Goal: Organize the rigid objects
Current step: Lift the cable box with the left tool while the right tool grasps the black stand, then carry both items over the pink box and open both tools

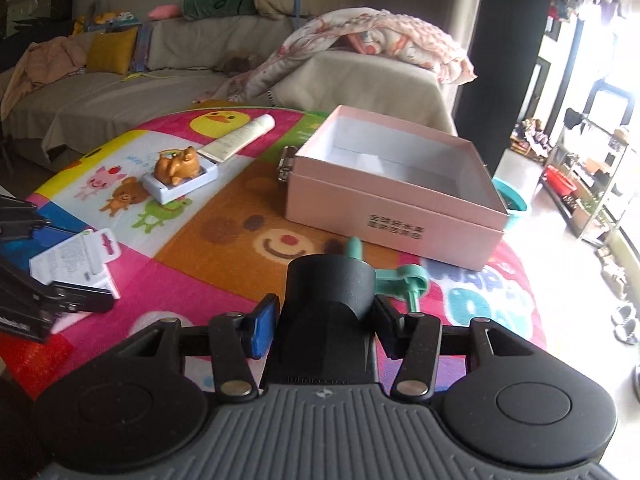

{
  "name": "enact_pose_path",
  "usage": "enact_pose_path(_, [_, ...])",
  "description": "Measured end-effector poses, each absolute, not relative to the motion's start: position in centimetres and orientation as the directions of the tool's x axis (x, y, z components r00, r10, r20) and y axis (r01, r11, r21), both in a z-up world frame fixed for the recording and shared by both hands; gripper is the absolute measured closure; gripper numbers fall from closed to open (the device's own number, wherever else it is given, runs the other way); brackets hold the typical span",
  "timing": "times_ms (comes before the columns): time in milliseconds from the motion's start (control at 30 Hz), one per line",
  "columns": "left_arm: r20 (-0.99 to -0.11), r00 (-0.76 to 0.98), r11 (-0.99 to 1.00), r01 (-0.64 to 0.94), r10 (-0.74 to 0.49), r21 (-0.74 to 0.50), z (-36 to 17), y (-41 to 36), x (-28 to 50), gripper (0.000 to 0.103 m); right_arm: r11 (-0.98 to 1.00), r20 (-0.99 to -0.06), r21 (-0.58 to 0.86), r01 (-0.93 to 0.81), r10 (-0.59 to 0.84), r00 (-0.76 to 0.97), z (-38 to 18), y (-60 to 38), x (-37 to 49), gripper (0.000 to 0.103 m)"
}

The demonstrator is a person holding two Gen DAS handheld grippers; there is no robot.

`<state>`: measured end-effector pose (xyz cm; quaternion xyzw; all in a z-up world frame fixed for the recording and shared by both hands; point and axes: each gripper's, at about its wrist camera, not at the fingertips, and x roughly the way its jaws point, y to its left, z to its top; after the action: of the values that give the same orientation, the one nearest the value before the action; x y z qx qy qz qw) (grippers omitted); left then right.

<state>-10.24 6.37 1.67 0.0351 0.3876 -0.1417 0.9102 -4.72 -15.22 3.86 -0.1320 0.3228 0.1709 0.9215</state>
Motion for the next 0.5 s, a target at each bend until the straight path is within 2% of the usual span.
enact_pose_path(233, [-0.739, 0.640, 0.937, 0.349, -0.211, 0.034, 1.8, 6.2, -12.6, 0.028, 0.905, -0.657, -0.114, -0.410, 0.241, 0.714, 2.5, -15.3, -5.3, 0.052])
enact_pose_path(500, [-0.747, 0.621, 0.929, 0.370, -0.237, 0.012, 2.1, 6.6, -12.8, 0.029, 0.904, -0.672, -0.090, -0.418, 0.255, 0.696, 1.9, -15.6, -5.4, 0.052])
